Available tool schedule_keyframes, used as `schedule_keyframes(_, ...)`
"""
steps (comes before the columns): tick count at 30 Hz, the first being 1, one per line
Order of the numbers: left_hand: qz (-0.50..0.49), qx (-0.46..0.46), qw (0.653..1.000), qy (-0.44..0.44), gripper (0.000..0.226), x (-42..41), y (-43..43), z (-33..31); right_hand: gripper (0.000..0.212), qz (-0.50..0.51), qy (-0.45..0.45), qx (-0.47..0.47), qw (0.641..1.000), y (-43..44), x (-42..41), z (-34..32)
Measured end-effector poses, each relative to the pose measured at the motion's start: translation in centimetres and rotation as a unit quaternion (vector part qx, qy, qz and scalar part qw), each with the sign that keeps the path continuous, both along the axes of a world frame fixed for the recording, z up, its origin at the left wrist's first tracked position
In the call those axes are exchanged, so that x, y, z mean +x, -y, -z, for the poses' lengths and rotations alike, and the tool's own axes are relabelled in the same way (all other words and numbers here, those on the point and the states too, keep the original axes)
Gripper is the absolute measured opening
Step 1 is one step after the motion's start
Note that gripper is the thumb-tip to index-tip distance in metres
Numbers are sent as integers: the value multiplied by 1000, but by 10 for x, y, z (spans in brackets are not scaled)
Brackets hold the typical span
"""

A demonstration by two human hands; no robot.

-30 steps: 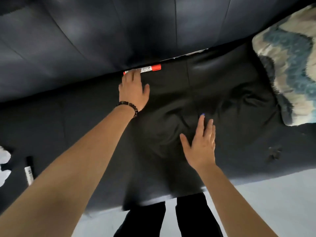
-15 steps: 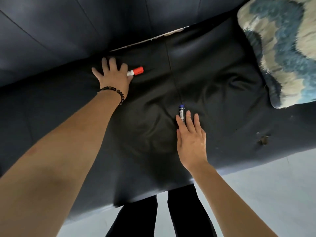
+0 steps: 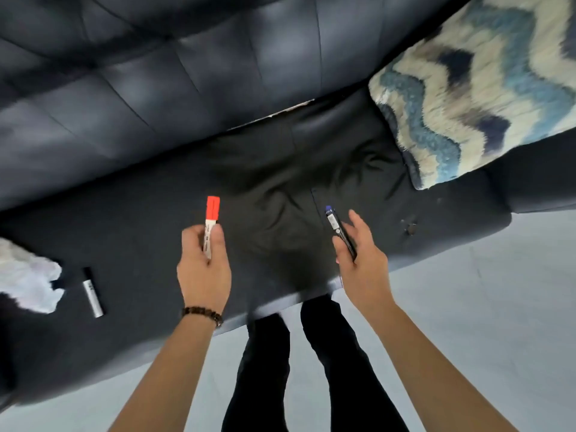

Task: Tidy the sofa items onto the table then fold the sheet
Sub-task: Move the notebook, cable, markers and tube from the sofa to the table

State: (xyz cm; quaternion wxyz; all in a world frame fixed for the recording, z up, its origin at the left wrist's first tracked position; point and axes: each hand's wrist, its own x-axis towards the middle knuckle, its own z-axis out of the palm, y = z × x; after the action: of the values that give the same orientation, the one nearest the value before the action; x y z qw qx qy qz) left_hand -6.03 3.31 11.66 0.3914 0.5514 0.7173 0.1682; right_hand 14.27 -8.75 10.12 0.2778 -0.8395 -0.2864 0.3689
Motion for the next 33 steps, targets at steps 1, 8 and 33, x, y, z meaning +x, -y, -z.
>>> schedule_keyframes(1, -22, -15, 999, 33, 7, -4, 5, -34, 49, 19, -2, 19, 1000, 5, 2, -31)
schedule_keyframes(8, -26, 56, 981, 182, 26, -39, 26, -264, 35, 173, -34, 154, 972, 36, 12, -248)
schedule_keyframes(33, 394, 125, 870, 269, 32, -63, 145, -351, 32, 527, 218, 126, 811, 372, -199, -389)
